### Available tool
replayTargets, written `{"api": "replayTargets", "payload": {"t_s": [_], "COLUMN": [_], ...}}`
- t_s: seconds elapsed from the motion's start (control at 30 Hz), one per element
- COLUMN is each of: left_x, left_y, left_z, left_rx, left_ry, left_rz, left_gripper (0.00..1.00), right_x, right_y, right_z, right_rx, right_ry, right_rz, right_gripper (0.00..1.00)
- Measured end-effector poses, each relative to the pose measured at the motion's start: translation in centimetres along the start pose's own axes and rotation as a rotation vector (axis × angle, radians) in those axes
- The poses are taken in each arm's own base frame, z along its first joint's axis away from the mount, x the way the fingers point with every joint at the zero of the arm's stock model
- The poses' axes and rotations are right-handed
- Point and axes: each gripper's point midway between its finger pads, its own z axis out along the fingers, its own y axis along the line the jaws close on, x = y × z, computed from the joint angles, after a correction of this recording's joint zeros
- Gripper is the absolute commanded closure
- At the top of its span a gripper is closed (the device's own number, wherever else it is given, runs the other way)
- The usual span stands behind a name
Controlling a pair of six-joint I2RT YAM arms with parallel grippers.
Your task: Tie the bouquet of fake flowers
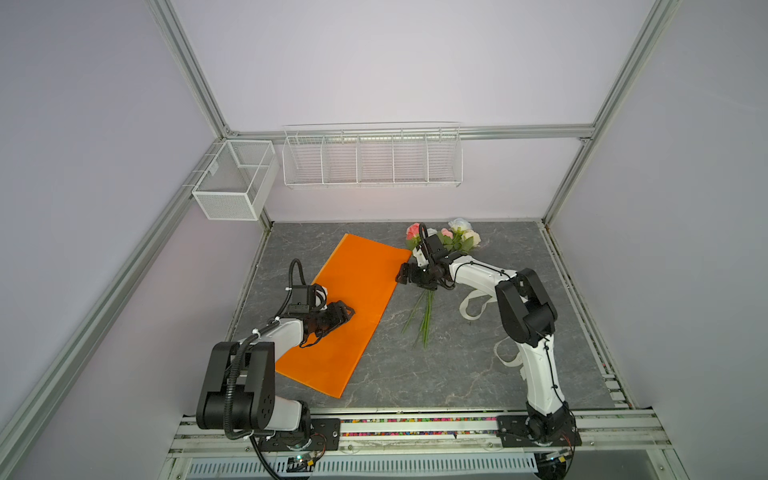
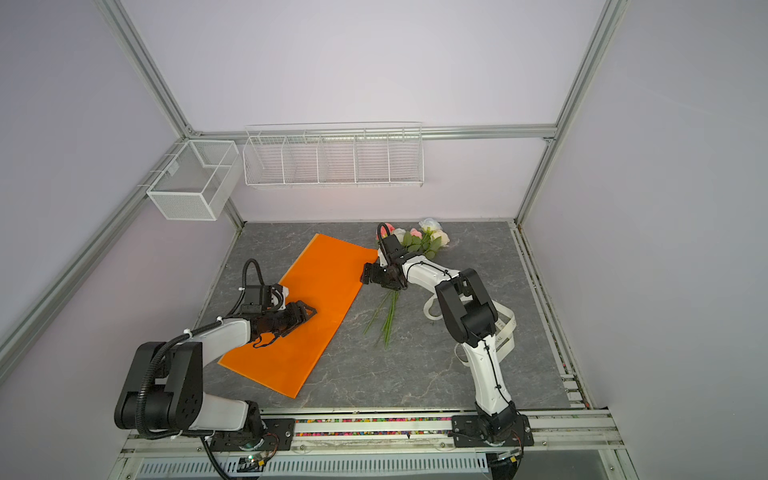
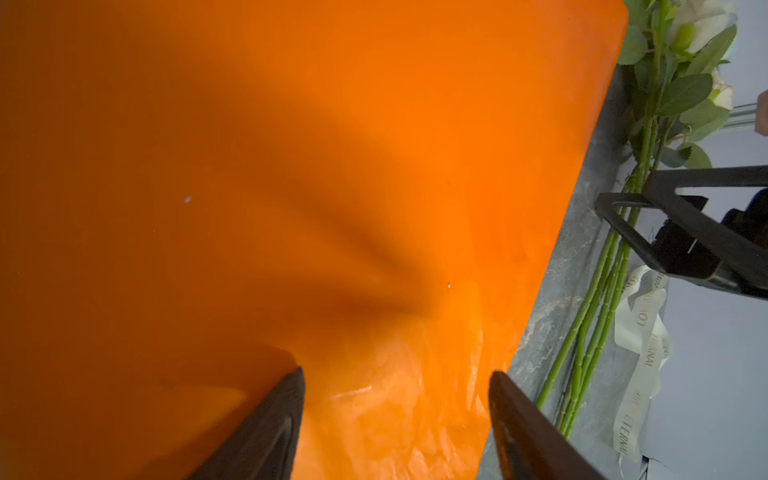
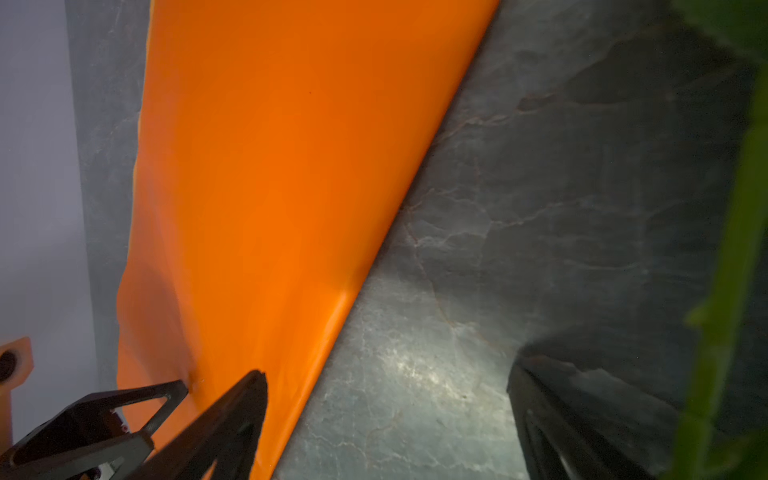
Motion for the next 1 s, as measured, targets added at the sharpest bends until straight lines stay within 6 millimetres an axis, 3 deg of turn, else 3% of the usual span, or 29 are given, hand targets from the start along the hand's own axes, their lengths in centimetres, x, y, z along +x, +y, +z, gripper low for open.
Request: {"api": "replayTargets", "payload": {"t_s": [0.1, 0.2, 0.33, 0.43, 0.6, 0.9, 1.0], "left_x": [0.3, 1.2, 2.5, 3.0, 4.2, 6.1, 6.5], "left_y": [-0.8, -2.4, -5.3, -7.3, -10.8, -16.9, -17.8], "left_z": [0.5, 1.3, 3.2, 4.6, 6.8, 10.5, 10.5], "left_rx": [0.018, 0.044, 0.102, 0.147, 0.201, 0.222, 0.230], "left_ry": [0.011, 0.032, 0.074, 0.085, 0.097, 0.115, 0.119], "left_rz": [-0.001, 0.015, 0.029, 0.019, 0.000, 0.002, 0.006], "left_gripper": [0.29, 0.28, 0.28, 0.28, 0.28, 0.24, 0.24], "right_x": [-0.5, -1.1, -2.4, -3.8, -4.7, -4.6, -4.5], "right_y": [-1.3, -3.9, -9.8, -14.5, -20.0, -25.3, -25.1], "right_z": [-0.4, -1.7, -4.9, -7.5, -10.6, -14.3, -15.4], "right_rx": [0.029, 0.047, 0.093, 0.117, 0.190, 0.210, 0.174], "right_ry": [-0.014, -0.034, -0.071, -0.107, -0.121, -0.141, -0.148], "right_rz": [0.012, 0.042, 0.120, 0.176, 0.243, 0.331, 0.321], "right_gripper": [0.06, 0.06, 0.06, 0.00, 0.02, 0.00, 0.01]}}
